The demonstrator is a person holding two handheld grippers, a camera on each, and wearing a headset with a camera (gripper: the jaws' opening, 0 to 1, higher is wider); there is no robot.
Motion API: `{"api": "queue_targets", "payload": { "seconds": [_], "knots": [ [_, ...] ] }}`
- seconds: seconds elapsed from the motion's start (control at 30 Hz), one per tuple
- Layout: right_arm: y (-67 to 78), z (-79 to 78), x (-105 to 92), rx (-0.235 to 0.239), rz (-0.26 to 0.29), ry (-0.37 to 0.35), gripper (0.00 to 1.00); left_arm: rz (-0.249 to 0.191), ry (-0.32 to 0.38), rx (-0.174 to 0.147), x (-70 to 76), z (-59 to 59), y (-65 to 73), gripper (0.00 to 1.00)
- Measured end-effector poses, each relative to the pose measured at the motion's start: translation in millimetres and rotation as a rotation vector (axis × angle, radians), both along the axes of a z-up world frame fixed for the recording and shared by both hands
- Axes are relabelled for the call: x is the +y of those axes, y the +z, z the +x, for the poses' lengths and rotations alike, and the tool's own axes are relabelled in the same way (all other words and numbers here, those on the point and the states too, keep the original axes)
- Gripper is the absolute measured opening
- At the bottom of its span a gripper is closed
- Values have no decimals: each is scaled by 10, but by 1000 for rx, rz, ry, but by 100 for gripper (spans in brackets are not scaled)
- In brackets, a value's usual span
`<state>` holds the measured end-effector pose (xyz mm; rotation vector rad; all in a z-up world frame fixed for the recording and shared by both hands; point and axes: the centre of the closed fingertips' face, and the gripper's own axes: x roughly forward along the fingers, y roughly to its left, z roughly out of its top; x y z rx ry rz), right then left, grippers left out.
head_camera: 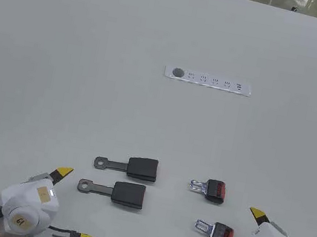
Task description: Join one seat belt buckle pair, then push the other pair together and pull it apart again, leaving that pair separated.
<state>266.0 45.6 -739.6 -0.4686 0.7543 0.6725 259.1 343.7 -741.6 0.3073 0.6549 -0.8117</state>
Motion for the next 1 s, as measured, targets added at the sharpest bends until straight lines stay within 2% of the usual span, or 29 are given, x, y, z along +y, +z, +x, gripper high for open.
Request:
{"api": "queue_targets", "payload": {
  "seconds": [0.17,0.33,0.77,1.0],
  "knots": [
    [6,-31,-23,4,-1,-5,99,5,2,1,6,-8,-6,100],
    [-45,-84,-11,10,-1,-2,99,36,-12,10,36,-25,-65,100],
    [-58,-97,-36,6,4,-12,98,33,-13,6,14,-31,-35,100],
    [-68,-104,9,3,-1,-2,98,35,-16,9,31,-38,-74,100]
  ]
}}
